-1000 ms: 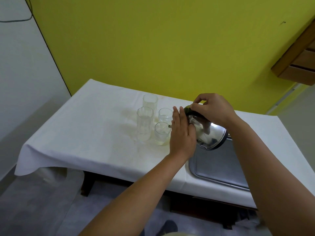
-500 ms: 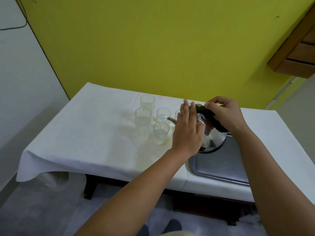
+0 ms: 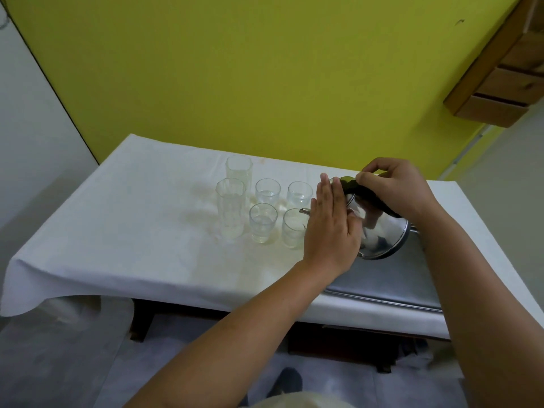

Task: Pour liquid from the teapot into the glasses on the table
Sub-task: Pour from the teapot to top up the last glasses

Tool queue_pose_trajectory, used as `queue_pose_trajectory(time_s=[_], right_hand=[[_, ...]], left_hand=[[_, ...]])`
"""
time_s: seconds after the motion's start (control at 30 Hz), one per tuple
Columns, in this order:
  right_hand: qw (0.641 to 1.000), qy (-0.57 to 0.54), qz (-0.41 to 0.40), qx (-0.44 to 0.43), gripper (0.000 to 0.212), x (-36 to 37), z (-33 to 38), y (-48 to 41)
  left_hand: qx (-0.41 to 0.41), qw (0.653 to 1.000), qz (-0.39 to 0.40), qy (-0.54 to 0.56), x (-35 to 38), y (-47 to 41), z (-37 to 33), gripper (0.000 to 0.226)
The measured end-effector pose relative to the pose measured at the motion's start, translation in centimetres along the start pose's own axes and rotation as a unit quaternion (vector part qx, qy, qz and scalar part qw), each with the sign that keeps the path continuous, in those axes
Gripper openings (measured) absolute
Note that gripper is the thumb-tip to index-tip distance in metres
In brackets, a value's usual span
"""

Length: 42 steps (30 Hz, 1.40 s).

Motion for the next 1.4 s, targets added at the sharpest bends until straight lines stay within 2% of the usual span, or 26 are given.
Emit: queue_pose_trajectory(time_s=[0.2, 0.4, 0.6, 0.83, 1.07, 1.17, 1.27, 1.4], right_hand=[[0.998, 0.059, 0.005, -0.005, 0.015, 0.1, -0.7, -0.4], [0.997, 0.076, 0.032, -0.012, 0.019, 0.0, -0.5, -1.2], [0.994, 0.096, 0.041, -0.024, 0.013, 0.2, -0.1, -2.0], [0.986, 0.146, 0.068, -0.038, 0.013, 1.0, 0.6, -2.6], [0.981, 0.171, 0.077, -0.055, 0.013, 1.4, 0.6, -3.0], [0.979, 0.175, 0.079, -0.064, 0.013, 1.5, 0.8, -2.9], [0.975, 0.191, 0.083, -0.072, 0.013, 1.6, 1.0, -2.9], [0.972, 0.206, 0.085, -0.079, 0.014, 1.9, 1.1, -3.0]], left_hand=[[-0.039, 0.999, -0.016, -0.010, 1.0, 0.3, -0.1, 0.073], [-0.068, 0.996, 0.003, -0.053, 2.8, -0.4, 0.4, 0.074], [-0.088, 0.996, 0.003, -0.032, 2.7, -0.8, 0.3, 0.079], [-0.110, 0.993, -0.020, 0.033, 2.4, -0.5, 0.5, 0.075], [-0.129, 0.990, -0.034, 0.043, 2.8, -0.6, 1.0, 0.081], [-0.124, 0.992, -0.036, 0.012, 3.7, -0.7, 1.6, 0.081], [-0.112, 0.992, -0.029, -0.054, 5.0, -0.9, 2.5, 0.105], [-0.111, 0.992, -0.039, -0.054, 5.0, -0.9, 2.7, 0.096]])
Point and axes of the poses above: each hand's wrist, its own y-axis away from the middle knuckle, its own x-axis out of the palm, z = x × y, the point moved 9 cm from there along -y, towards the middle knuckle, and after that the axes turned 3 degrees about -y, right-handed, at the moved point
